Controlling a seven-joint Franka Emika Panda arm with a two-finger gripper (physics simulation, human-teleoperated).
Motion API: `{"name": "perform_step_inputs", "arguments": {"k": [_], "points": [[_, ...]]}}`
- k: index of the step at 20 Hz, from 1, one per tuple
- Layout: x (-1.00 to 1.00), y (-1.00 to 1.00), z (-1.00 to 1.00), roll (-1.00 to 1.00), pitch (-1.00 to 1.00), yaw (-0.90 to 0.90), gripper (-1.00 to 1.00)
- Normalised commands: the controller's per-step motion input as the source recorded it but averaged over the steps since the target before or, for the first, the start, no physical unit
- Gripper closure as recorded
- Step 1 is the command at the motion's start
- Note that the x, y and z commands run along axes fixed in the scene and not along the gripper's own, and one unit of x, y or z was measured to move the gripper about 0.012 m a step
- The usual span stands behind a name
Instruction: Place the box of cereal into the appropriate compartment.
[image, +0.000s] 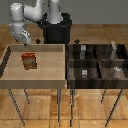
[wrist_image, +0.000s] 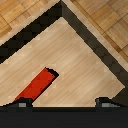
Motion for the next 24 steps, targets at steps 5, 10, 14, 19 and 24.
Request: {"name": "perform_step_inputs", "arguments": {"k": [5,10,14,19,24], "points": [[0.00,0.20,0.00,0.00,0.00,-0.06,-1.00],[0.40,0.00,0.00,0.00,0.00,-0.09,-1.00],[0.50,0.25,0.00,0.00,0.00,-0.11,-1.00],[0.00,0.00,0.00,0.00,0.00,-0.06,-1.00],[0.00,0.60,0.00,0.00,0.00,0.00,-1.00]]}}
